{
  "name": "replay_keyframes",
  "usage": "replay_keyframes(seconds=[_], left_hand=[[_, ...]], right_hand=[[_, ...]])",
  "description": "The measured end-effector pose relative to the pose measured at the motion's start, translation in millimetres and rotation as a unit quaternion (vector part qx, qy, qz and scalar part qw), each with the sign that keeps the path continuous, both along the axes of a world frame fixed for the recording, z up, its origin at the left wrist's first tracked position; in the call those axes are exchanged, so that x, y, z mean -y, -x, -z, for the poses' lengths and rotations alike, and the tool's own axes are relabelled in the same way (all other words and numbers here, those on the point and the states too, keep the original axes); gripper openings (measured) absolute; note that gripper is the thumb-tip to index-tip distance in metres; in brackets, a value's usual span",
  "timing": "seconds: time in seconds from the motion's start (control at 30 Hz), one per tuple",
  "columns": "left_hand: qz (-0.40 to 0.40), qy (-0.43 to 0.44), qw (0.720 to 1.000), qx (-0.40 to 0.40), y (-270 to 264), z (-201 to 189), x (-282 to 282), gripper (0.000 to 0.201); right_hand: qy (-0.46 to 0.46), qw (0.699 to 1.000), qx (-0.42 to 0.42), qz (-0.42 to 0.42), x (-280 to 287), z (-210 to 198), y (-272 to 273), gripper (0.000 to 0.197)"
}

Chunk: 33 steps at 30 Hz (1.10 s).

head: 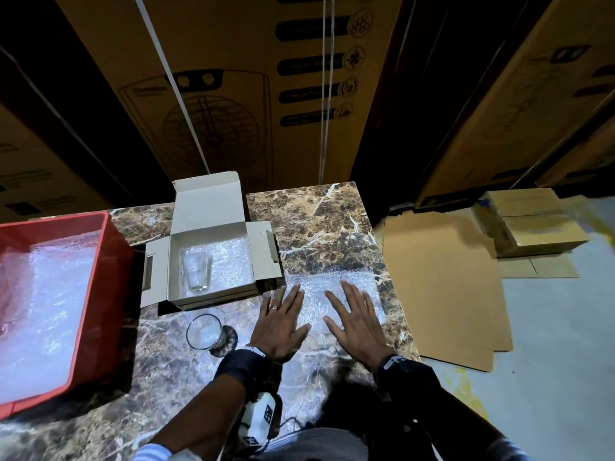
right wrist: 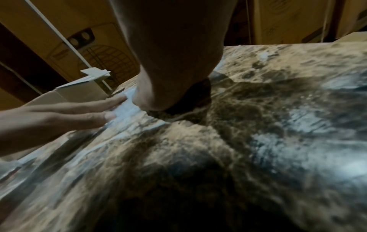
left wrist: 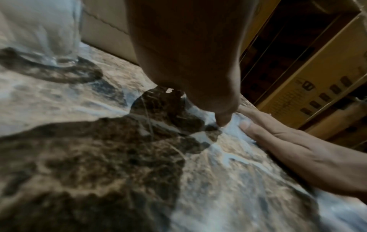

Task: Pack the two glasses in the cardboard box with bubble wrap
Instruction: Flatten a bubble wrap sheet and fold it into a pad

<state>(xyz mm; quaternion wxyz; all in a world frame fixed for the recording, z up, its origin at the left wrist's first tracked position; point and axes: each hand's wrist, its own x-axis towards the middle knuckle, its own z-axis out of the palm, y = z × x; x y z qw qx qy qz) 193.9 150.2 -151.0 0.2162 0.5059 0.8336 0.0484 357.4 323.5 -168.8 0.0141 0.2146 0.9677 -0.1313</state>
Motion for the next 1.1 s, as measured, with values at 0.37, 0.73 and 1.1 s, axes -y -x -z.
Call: replay_keyframes(seconds=[0.37, 0.73, 1.1], left_hand=[[-0.026, 0.022, 0.999, -0.001, 15, -4, 11, 0.104], [-0.063, -0.093, 0.994, -0.009, -12, -26, 3, 0.093], [-0.022, -0.111, 0.994, -0.010, -40, -27, 10, 0.060]], right_hand=[[0.007, 0.995, 0.083, 0.047, -26, -12, -10, 0.092], [-0.012, 0.991, -0.023, -0.128, -19, -39, -20, 0.037], [0.057, 0.993, -0.051, -0.094, -1, -42, -29, 0.019]])
